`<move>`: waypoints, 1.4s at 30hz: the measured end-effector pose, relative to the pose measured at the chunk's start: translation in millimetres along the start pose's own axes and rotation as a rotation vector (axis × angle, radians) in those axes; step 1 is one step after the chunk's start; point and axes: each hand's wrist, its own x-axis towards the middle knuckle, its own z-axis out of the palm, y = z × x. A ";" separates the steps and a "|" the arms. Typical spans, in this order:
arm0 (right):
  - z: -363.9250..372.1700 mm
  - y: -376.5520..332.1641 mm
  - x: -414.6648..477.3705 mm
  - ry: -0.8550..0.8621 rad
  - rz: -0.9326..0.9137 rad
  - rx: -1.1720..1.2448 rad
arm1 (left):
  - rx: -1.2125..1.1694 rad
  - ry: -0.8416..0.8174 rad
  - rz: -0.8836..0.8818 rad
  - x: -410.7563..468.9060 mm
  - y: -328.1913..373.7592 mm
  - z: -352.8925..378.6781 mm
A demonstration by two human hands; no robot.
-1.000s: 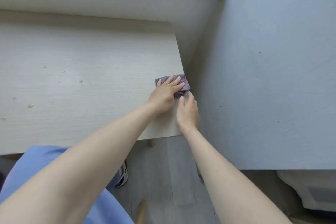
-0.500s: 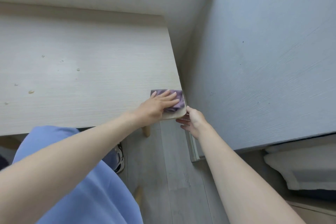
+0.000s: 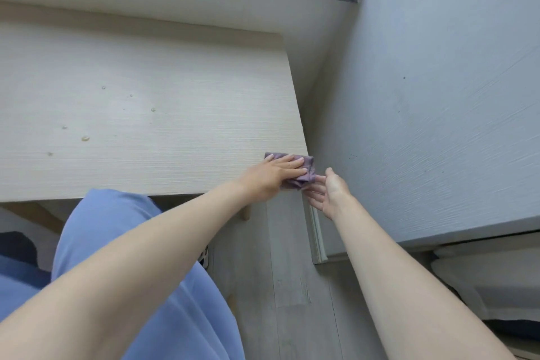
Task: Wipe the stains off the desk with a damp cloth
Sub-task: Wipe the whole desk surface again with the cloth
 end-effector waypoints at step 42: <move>156.6 52.5 -55.5 0.079 -1.109 -1.208 | 0.150 0.316 -0.706 -156.5 -107.9 -43.6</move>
